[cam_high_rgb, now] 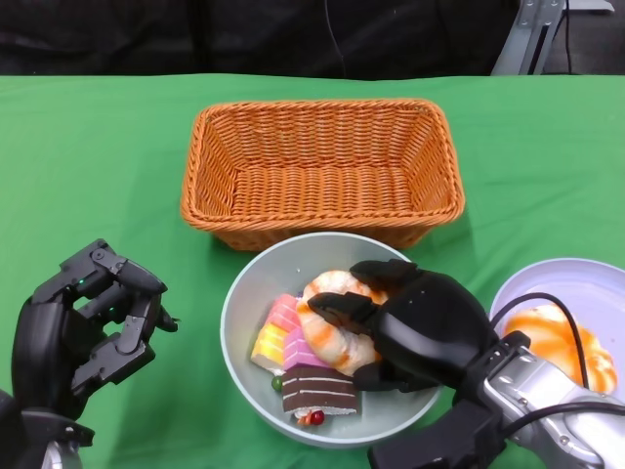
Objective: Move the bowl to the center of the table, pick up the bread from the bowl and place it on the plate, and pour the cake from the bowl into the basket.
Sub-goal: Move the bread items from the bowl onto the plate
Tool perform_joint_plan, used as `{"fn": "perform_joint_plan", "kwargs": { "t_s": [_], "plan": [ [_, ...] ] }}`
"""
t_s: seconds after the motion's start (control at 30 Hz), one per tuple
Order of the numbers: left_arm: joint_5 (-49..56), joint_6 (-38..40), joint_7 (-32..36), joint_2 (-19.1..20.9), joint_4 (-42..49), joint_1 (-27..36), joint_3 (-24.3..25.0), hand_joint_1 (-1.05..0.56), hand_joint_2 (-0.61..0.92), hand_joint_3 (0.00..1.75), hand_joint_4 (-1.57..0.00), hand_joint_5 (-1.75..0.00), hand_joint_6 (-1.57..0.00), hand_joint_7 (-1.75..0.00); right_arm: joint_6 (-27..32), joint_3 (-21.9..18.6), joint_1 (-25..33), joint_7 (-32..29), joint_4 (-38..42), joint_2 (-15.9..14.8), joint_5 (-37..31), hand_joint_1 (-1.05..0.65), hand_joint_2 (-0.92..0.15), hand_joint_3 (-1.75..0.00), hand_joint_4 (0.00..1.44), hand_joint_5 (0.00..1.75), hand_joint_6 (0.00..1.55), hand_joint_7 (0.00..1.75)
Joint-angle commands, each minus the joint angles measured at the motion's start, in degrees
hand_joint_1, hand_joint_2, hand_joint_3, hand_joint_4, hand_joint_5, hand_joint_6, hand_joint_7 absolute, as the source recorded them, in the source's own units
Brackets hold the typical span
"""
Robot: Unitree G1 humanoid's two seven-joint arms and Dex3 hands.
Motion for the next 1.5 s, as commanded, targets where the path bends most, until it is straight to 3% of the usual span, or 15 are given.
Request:
{"fn": "perform_joint_plan", "kwargs": {
  "t_s": [0.03,0.33,0.53,0.57,0.6,0.67,0.93,1.0,1.07,1.37,1.5],
  "plan": [
    [-0.1,0.0,0.0,0.5,-0.4,0.6,0.3,-0.05,0.67,0.92,-0.75,-1.61,-0.77,-1.3,1.8,1.4,0.4,1.4,1.6,-0.5,-1.5,-0.84,-0.92,-0.17,0.36,0.02,0.42,0.0],
    [-0.1,0.0,0.0,0.4,-0.5,0.7,0.1,-0.05,0.68,0.9,-0.75,-1.62,-0.78,-1.28,5.8,3.7,-0.6,1.5,3.5,1.8,-2.9,-0.73,-0.92,-0.06,0.53,0.05,0.5,0.01],
    [0.0,-0.1,0.1,0.3,-0.6,0.7,0.1,-0.05,0.68,0.9,-0.74,-1.62,-0.77,-1.29,4.2,3.8,-1.3,-4.1,7.6,3.0,-1.8,-0.44,-0.87,0.0,0.85,0.16,0.74,0.07],
    [0.0,0.0,0.2,0.3,-0.6,0.7,0.1,-0.05,0.68,0.9,-0.74,-1.63,-0.78,-1.29,3.2,3.7,-1.7,-5.5,8.6,3.1,-1.4,-0.4,-0.87,0.0,0.91,0.32,0.81,0.1],
    [0.1,0.0,0.4,0.2,-0.7,0.7,0.1,-0.05,0.68,0.9,-0.75,-1.63,-0.78,-1.29,2.3,3.7,-2.0,-6.5,9.5,3.2,-1.0,-0.37,-0.86,0.0,0.84,0.67,0.88,0.13],
    [0.7,-0.1,1.0,0.2,-0.7,0.7,0.1,-0.05,0.67,0.91,-0.75,-1.62,-0.78,-1.29,0.5,3.4,-2.5,-8.0,11.0,3.3,0.2,-0.33,-0.86,0.0,0.74,1.0,0.94,0.2],
    [0.5,0.6,0.9,0.0,-1.2,0.9,0.1,-0.05,0.66,0.93,-0.75,-1.64,-0.77,-1.31,-7.2,2.9,-4.3,-16.0,18.5,4.8,4.3,-0.28,-0.87,0.0,0.65,1.44,1.05,0.35],
    [0.5,0.8,1.1,-0.1,-1.4,1.1,0.0,-0.03,0.66,0.94,-0.75,-1.63,-0.77,-1.31,-8.4,2.9,-4.6,-17.2,19.4,4.9,4.7,-0.28,-0.89,0.0,0.6,1.58,0.88,0.73],
    [0.6,0.4,1.0,-0.2,-1.2,1.0,0.0,-0.03,0.66,0.94,-0.75,-1.63,-0.77,-1.31,-8.8,3.1,-5.0,-18.8,20.2,5.0,4.3,-0.27,-0.91,0.0,0.58,1.65,0.78,0.94],
    [1.3,0.8,1.9,-0.5,-1.3,1.0,0.1,-0.04,0.64,0.97,-0.75,-1.63,-0.78,-1.31,-11.6,3.5,-6.7,-23.1,23.8,5.4,4.3,-0.23,-0.92,-0.02,0.54,1.65,0.63,1.18],
    [1.4,-0.3,1.5,-0.4,-0.4,0.7,0.3,-0.04,0.63,0.98,-0.75,-1.63,-0.78,-1.31,-14.0,2.7,-7.3,-25.8,25.1,5.7,5.4,-0.22,-0.88,0.0,0.62,1.48,0.76,0.86]
  ]
}}
